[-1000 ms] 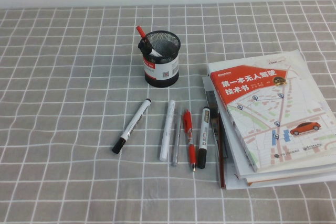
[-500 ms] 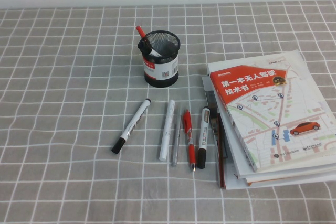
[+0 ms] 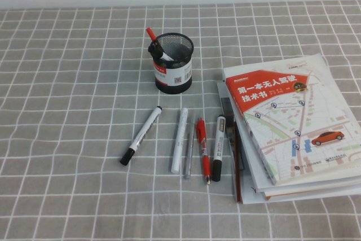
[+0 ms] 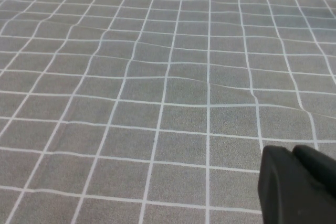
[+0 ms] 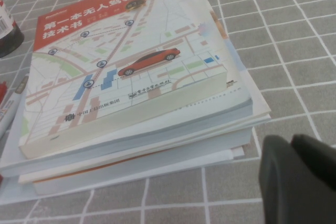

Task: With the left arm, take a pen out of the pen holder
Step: 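Take a marker out of the pen holder and lay it on the table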

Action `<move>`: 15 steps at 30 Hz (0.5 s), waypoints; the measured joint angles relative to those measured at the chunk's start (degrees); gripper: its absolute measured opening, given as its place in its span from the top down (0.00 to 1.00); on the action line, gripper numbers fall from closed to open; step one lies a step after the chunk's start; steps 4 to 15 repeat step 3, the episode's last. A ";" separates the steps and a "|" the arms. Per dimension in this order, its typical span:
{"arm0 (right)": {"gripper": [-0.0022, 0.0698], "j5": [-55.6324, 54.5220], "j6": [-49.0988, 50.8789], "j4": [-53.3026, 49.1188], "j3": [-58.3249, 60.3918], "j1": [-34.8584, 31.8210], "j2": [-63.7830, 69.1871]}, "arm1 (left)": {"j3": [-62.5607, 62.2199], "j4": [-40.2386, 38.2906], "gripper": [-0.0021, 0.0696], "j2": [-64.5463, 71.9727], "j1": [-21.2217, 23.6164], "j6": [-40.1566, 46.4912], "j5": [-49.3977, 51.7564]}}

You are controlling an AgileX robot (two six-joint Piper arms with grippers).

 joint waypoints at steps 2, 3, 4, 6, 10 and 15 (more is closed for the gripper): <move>0.99 0.00 0.00 0.00 0.00 0.00 0.00 | 0.00 0.00 0.97 0.00 0.00 0.00 0.00; 0.99 0.00 0.00 0.00 0.00 0.00 0.00 | 0.00 0.00 0.97 0.00 0.00 0.00 0.00; 0.99 0.00 0.00 0.00 0.00 0.00 0.00 | 0.00 0.00 0.97 0.00 0.00 0.00 0.00; 0.99 0.00 0.00 0.00 0.00 0.00 0.00 | 0.00 0.00 0.97 0.00 0.00 0.00 0.00; 0.99 0.00 0.00 0.00 0.00 0.00 0.00 | 0.00 0.00 0.97 0.00 0.00 0.00 0.00; 0.99 0.00 0.00 0.00 0.00 0.00 0.00 | 0.00 0.00 0.97 0.00 0.00 0.00 0.00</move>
